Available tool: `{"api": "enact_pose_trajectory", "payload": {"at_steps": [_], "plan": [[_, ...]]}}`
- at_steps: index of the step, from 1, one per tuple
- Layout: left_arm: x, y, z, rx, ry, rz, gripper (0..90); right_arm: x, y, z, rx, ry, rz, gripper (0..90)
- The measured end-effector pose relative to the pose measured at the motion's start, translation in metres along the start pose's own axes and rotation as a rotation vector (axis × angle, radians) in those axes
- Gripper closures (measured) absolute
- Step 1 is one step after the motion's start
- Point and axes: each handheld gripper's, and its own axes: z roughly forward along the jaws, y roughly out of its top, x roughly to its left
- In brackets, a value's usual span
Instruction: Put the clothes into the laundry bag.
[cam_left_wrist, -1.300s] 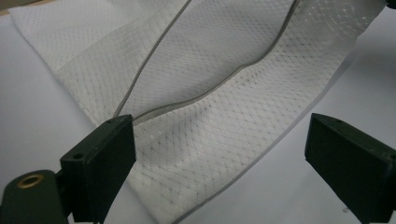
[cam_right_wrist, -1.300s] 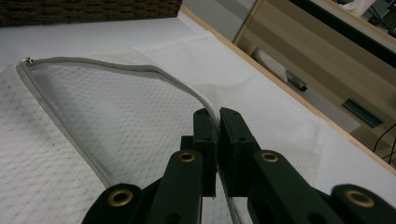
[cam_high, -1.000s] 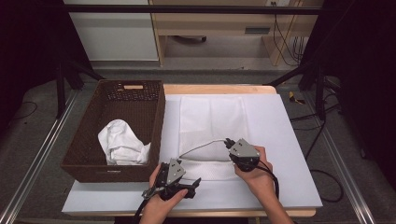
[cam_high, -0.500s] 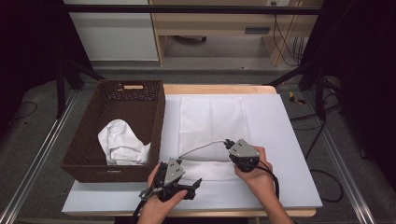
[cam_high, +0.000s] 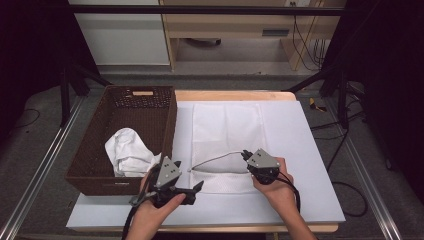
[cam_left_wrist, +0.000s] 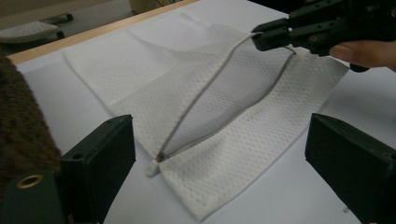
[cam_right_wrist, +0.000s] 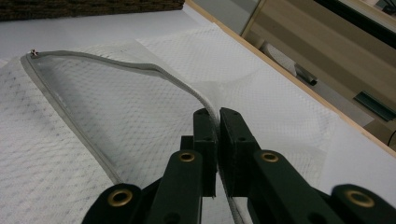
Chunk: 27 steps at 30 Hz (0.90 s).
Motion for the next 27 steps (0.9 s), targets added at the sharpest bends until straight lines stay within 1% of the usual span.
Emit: {"api": "enact_pose_trajectory", "payload": {"at_steps": [2,5,6,7,8,9,10,11,12,13,14,15,16,17,18,19,20,21,22,23,24,25,27], "plan": [[0.009,0.007,-0.008,0.013,0.013,-0.003,9.0,0.000,0.000,0.000,-0.001,0.001,0.003,85.5],[0.025,0.020,-0.022,0.031,0.044,-0.007,8.7,0.000,-0.001,0.000,0.002,0.006,0.007,85.5],[0.037,0.030,-0.032,0.054,0.068,0.005,8.7,0.000,-0.002,0.000,0.004,0.009,0.005,85.5],[0.037,0.030,-0.032,0.054,0.068,0.005,8.7,0.000,-0.002,0.000,0.004,0.009,0.005,85.5],[0.044,0.036,-0.037,0.067,0.083,0.009,8.7,0.000,-0.002,0.000,0.007,0.011,0.006,85.5],[0.051,0.041,-0.042,0.083,0.093,0.013,8.7,0.000,-0.002,0.000,0.008,0.013,0.013,85.4],[0.066,0.051,-0.051,0.128,0.117,0.017,8.1,-0.001,-0.003,0.001,0.007,0.014,0.012,85.3],[0.066,0.051,-0.051,0.128,0.117,0.017,8.1,-0.001,-0.003,0.001,0.007,0.014,0.012,85.3],[0.082,0.060,-0.059,0.164,0.159,0.026,8.0,-0.001,-0.004,0.000,0.008,0.017,0.015,85.2],[0.082,0.060,-0.059,0.164,0.159,0.026,8.0,-0.001,-0.004,0.000,0.008,0.017,0.015,85.2],[0.091,0.063,-0.062,0.188,0.176,0.034,7.9,-0.002,-0.004,0.000,0.007,0.019,0.018,85.1],[0.108,0.069,-0.064,0.236,0.194,0.023,7.9,-0.002,-0.004,0.001,0.008,0.019,0.019,85.1],[0.108,0.069,-0.064,0.236,0.194,0.023,7.9,-0.002,-0.004,0.001,0.008,0.019,0.019,85.1],[0.116,0.070,-0.063,0.261,0.195,0.015,7.9,-0.002,-0.004,0.001,0.007,0.021,0.020,85.1],[0.124,0.071,-0.061,0.293,0.188,0.004,7.9,-0.002,-0.005,0.002,0.013,0.025,0.021,85.0],[0.138,0.068,-0.053,0.357,0.181,-0.005,7.9,-0.002,-0.005,0.002,0.013,0.026,0.022,84.9],[0.138,0.068,-0.053,0.357,0.181,-0.005,7.9,-0.002,-0.005,0.002,0.013,0.026,0.022,84.9],[0.144,0.066,-0.048,0.395,0.175,-0.010,7.9,-0.002,-0.005,0.002,0.011,0.027,0.023,84.7],[0.151,0.061,-0.042,0.446,0.169,-0.005,7.9,-0.002,-0.005,0.002,0.013,0.026,0.025,84.6],[0.160,0.053,-0.033,0.500,0.183,-0.012,8.0,-0.002,-0.005,0.001,0.010,0.030,0.025,84.4],[0.160,0.053,-0.033,0.500,0.183,-0.012,8.0,-0.002,-0.005,0.001,0.010,0.030,0.025,84.4],[0.164,0.049,-0.029,0.522,0.187,-0.025,8.0,-0.002,-0.005,0.001,0.010,0.032,0.025,84.1],[0.173,0.041,-0.022,0.560,0.172,-0.053,8.0,-0.002,-0.006,0.001,0.012,0.035,0.025,84.0]]}}
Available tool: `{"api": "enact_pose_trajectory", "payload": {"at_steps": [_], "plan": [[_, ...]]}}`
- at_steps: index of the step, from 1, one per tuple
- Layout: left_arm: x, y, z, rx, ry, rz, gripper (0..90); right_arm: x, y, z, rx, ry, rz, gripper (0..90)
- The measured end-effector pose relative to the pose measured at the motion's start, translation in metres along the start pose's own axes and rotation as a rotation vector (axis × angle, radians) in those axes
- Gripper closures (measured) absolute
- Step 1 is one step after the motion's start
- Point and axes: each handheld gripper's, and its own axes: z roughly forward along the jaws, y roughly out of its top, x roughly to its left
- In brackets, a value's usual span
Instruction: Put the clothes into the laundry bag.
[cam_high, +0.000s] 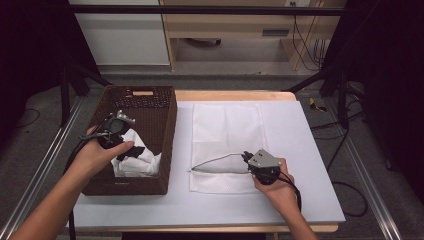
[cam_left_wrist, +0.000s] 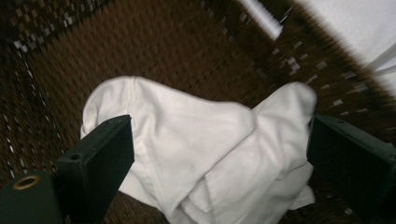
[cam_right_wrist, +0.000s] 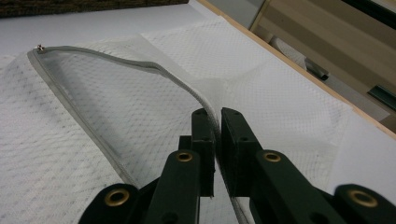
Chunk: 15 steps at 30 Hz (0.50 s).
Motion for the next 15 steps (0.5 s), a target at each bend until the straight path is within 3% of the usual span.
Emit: {"api": "enact_pose_trajectory", "payload": {"at_steps": [6,15], "plan": [[0.017,-0.005,0.027,0.102,-0.014,-0.029,7.8,0.000,-0.001,0.001,0.005,0.008,-0.001,83.7],[0.035,-0.008,0.047,0.169,-0.008,-0.054,7.7,-0.001,-0.001,0.001,0.009,0.014,0.001,83.1]]}}
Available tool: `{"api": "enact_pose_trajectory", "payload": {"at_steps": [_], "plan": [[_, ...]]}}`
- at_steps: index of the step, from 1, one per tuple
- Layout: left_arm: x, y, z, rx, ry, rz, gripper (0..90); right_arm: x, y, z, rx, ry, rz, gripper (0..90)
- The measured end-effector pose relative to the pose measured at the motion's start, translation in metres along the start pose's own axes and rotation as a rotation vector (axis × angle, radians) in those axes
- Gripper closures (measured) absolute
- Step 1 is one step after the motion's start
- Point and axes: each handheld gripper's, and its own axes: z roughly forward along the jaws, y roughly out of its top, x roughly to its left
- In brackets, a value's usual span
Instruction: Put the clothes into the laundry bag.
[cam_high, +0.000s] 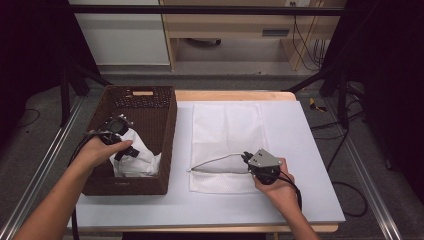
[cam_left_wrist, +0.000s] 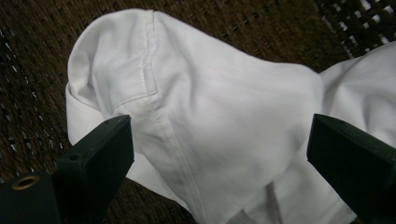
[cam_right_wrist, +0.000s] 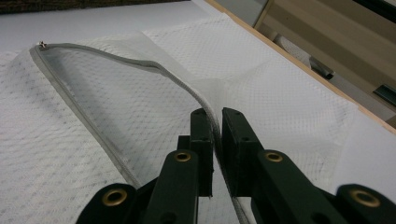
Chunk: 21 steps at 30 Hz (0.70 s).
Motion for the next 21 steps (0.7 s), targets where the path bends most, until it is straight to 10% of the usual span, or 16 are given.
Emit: {"api": "enact_pose_trajectory", "payload": {"at_steps": [14,21], "plan": [[0.012,-0.006,0.040,0.055,-0.132,-0.077,3.3,0.000,-0.001,0.000,0.002,0.010,-0.003,83.0],[0.003,-0.002,0.053,0.033,-0.185,-0.012,4.2,-0.001,-0.001,0.001,0.004,0.012,-0.001,83.0]]}}
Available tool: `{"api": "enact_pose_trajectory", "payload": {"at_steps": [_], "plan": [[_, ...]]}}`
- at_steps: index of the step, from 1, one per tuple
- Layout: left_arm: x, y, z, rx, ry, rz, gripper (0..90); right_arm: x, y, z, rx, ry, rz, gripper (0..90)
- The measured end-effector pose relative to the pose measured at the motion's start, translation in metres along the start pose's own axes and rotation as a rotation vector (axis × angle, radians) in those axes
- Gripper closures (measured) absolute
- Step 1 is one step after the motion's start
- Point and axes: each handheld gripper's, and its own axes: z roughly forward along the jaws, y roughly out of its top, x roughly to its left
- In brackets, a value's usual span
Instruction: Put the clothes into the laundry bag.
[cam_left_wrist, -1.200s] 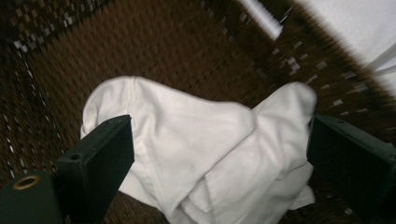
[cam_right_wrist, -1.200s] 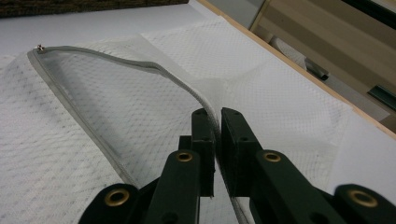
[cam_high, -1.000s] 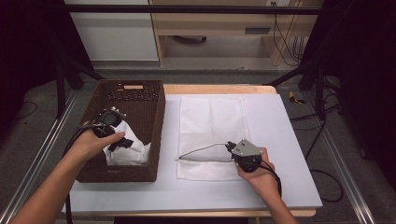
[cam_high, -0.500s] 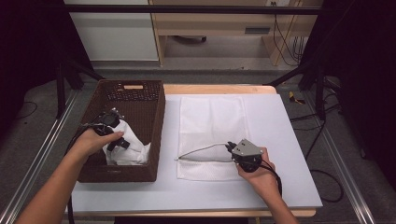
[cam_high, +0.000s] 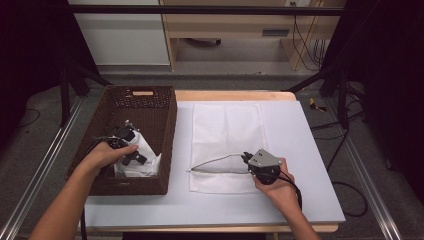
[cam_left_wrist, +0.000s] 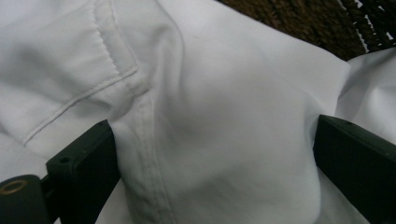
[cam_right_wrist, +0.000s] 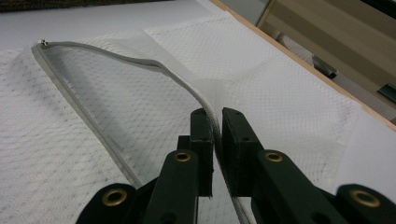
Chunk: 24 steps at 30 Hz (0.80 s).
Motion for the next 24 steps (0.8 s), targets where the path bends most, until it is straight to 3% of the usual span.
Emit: {"api": "enact_pose_trajectory", "payload": {"at_steps": [24], "plan": [[-0.0047,0.0028,0.0088,0.011,0.019,0.041,0.0,0.0018,0.0018,0.0017,0.009,0.005,-0.008,83.9]]}}
